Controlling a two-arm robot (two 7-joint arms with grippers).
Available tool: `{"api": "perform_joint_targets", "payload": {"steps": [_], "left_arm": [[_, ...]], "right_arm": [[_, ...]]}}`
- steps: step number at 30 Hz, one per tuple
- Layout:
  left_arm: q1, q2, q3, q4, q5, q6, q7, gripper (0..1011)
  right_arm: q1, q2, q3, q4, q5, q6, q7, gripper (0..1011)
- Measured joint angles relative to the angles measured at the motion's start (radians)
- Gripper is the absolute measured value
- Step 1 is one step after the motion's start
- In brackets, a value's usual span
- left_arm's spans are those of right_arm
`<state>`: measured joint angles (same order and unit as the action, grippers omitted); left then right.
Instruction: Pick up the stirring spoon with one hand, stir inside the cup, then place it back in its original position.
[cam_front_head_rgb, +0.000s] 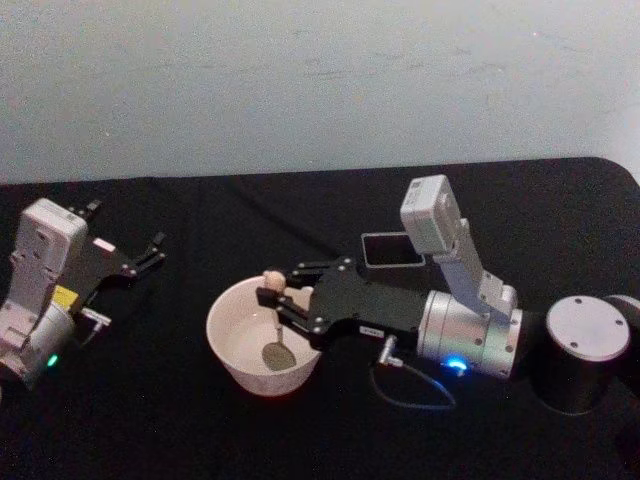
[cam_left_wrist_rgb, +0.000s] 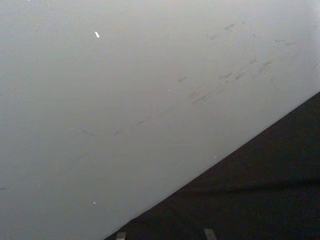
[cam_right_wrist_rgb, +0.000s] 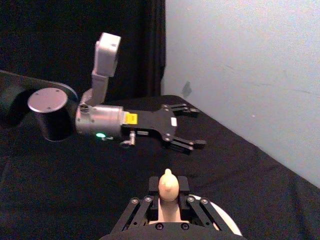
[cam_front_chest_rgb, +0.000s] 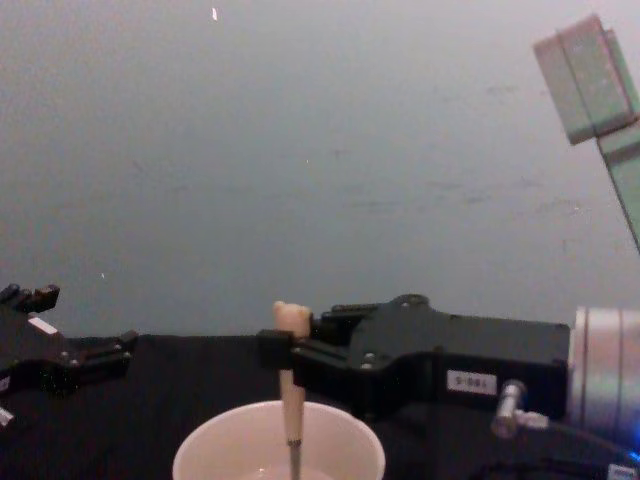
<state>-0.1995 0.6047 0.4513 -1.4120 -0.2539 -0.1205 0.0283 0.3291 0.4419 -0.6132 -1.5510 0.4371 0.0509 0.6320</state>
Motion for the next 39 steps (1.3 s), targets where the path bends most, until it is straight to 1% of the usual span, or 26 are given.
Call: {"api": "perform_joint_targets", "payload": {"steps": [5,12,16,20,24,30,34,39], "left_arm": [[0.0,0.0,0.0,0.0,0.0,0.0,0.0,1001],[0.0,0.0,0.0,0.0,0.0,0.0,0.0,1001],[0.0,0.0,0.0,0.0,0.0,0.0,0.0,1001],[0.0,0.0,0.0,0.0,0.0,0.0,0.0,1001],[0.0,0.0,0.0,0.0,0.0,0.0,0.0,1001],[0.0,0.0,0.0,0.0,0.0,0.0,0.0,1002],[0.0,0.0,0.0,0.0,0.0,0.0,0.0,1001],[0.0,0.0,0.0,0.0,0.0,0.0,0.0,1001]], "right_arm": [[0.01,-0.021,-0.016,0.008,0.006,0.001,-0.002,218],[0.046,-0.072,-0.03,0.066,0.0,0.0,-0.035,218],[0.06,-0.094,-0.029,0.097,-0.01,-0.002,-0.056,218],[0.069,-0.108,-0.017,0.12,-0.013,-0.001,-0.076,218],[0.074,-0.116,-0.001,0.134,-0.013,0.001,-0.092,221],[0.072,-0.114,0.013,0.135,-0.011,0.008,-0.096,218],[0.065,-0.11,0.021,0.125,-0.003,0.015,-0.096,218],[0.049,-0.099,0.039,0.089,0.02,0.036,-0.104,218]]}}
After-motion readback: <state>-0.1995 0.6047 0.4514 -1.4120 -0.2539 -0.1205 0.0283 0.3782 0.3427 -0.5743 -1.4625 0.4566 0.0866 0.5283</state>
